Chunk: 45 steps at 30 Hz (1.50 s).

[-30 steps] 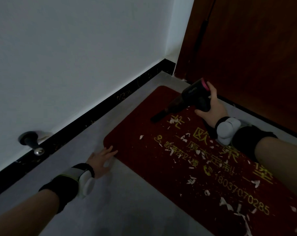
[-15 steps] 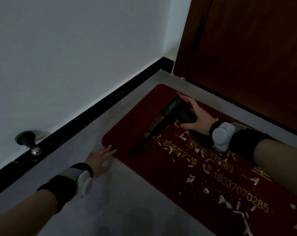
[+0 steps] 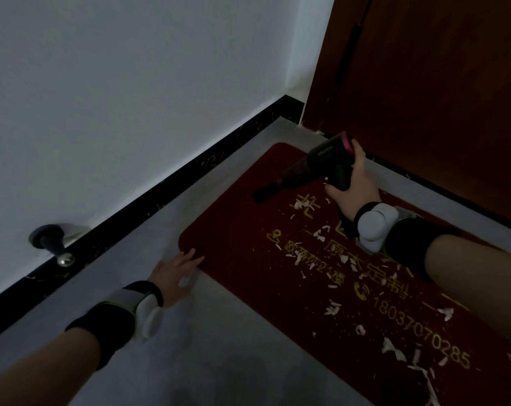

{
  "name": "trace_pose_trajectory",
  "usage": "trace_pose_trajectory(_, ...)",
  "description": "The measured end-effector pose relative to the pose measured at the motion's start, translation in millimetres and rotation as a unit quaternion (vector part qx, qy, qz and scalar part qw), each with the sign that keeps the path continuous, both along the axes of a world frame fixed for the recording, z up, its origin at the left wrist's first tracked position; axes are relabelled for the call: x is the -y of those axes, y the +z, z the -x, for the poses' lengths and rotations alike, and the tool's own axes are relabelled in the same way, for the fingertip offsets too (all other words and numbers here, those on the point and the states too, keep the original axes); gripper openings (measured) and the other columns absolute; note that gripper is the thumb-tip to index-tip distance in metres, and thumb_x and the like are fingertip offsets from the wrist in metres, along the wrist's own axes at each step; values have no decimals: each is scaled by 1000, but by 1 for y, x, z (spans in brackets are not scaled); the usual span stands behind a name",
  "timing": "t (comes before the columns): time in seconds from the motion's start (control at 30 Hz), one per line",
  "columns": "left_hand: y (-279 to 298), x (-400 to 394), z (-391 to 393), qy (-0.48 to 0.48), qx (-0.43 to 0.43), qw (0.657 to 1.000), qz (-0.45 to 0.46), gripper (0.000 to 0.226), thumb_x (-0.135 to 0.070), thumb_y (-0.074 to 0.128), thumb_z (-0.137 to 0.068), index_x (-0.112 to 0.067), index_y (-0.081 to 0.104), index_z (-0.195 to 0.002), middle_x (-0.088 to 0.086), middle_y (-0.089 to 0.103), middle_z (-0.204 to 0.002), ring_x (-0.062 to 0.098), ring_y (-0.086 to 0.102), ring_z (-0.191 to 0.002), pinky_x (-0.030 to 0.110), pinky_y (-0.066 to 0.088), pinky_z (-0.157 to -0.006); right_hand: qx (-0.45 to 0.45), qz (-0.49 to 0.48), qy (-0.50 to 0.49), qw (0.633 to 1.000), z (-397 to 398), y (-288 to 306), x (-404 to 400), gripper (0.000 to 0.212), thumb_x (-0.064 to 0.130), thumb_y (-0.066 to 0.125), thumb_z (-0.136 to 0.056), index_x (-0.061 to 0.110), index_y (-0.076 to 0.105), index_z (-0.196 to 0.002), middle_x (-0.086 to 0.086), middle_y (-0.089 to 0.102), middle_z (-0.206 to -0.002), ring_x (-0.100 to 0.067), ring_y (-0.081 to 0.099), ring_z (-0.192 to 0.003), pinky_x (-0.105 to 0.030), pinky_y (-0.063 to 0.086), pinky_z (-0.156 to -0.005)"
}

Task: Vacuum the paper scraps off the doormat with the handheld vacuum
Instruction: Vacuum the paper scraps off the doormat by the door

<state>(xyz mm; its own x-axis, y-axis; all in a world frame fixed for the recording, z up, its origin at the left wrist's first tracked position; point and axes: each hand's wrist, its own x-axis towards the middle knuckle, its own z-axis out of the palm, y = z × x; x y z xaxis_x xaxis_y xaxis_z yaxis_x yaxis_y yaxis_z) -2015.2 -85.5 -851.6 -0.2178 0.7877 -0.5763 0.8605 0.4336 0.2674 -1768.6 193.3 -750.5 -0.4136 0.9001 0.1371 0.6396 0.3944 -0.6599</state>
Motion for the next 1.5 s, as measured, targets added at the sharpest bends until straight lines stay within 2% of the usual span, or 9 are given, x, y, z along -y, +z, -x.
trace_pose_trajectory(0.17,-3,0,1,-4,-5,1000,-6,73,-25,43,-98,-27,-10,-148,-3,-11,-158,16,-2,-147,44,3,-117,-11,3,25,1000,0,-2,1,99,14,66,-83,34,-3,-150,-10,63,-101,-28,64,-80,-46,55,-73)
trace_pose_trajectory(0.33,-6,1,3,-2,-5,1000,-11,75,-25,45,-97,-29,-8,-149,-3,-10,-158,16,0,-146,44,5,-118,-7,66,98,993,-4,5,15,98,10,70,-81,27,2,-151,0,54,-104,-19,58,-88,-32,49,-78)
trace_pose_trajectory(0.47,-4,0,1,6,0,1000,-8,73,-23,45,-97,-29,-6,-149,-3,-9,-158,17,-2,-147,44,2,-117,31,150,193,969,-3,2,34,99,10,73,-78,31,7,-148,-6,61,-111,-22,65,-88,-35,55,-79)
trace_pose_trajectory(0.57,-4,-2,0,7,0,1000,-8,72,-24,44,-97,-30,-5,-149,-3,-10,-158,17,-2,-147,45,2,-117,68,159,246,954,4,1,43,95,10,73,-78,32,10,-146,-9,63,-105,-24,66,-88,-30,54,-78)
trace_pose_trajectory(0.67,-6,-1,0,6,0,1000,-10,70,-25,43,-98,-31,-5,-149,-4,-10,-158,17,-2,-147,46,2,-116,63,156,248,954,11,0,46,94,10,73,-79,31,11,-146,-12,65,-102,-25,66,-87,-32,54,-79)
trace_pose_trajectory(0.87,-15,3,6,-11,-12,999,-28,73,-24,43,-97,-30,-8,-149,-4,-11,-158,17,-3,-147,46,3,-117,43,148,202,967,11,5,32,96,11,74,-78,30,11,-148,-3,61,-107,-20,65,-91,-19,49,-73)
trace_pose_trajectory(1.07,-23,8,7,4,-36,995,-91,71,-21,44,-93,-32,2,-149,-7,2,-158,16,7,-146,43,14,-117,-8,131,92,987,4,0,19,92,14,72,-81,21,11,-149,2,50,-119,-15,52,-102,-20,41,-75)
trace_pose_trajectory(1.2,-27,5,8,21,-42,992,-114,62,-18,43,-94,-40,18,-146,-10,11,-157,15,13,-144,41,17,-116,-43,108,13,993,6,-8,8,88,15,69,-84,17,11,-150,-9,51,-132,-27,53,-114,-25,39,-82)
trace_pose_trajectory(1.5,-32,7,11,43,-36,986,-157,56,-12,44,-94,-40,34,-141,-10,22,-155,18,20,-141,40,21,-111,-80,61,-144,984,27,-20,-26,90,15,61,-90,22,-4,-152,-15,46,-139,-29,54,-116,-28,40,-86)
